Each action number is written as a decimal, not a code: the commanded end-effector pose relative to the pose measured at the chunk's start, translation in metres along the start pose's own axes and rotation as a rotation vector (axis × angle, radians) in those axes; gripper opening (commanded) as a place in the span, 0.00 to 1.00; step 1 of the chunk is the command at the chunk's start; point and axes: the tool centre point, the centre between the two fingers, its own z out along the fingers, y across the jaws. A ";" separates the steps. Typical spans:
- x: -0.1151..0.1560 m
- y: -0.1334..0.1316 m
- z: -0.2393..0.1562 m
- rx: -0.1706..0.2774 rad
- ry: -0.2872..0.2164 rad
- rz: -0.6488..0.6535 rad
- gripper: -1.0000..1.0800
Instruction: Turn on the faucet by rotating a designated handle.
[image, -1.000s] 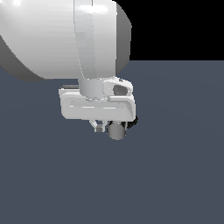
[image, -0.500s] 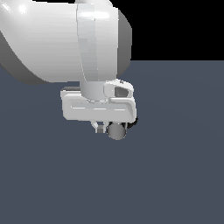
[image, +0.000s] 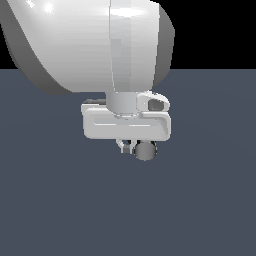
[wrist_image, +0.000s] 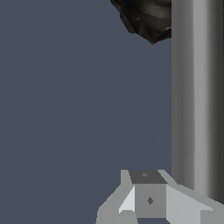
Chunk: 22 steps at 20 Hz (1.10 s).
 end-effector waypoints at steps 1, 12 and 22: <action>0.008 0.031 0.001 -0.002 0.008 0.038 0.00; 0.010 0.086 0.001 -0.003 0.008 0.038 0.00; 0.012 0.136 0.001 -0.003 0.008 0.038 0.00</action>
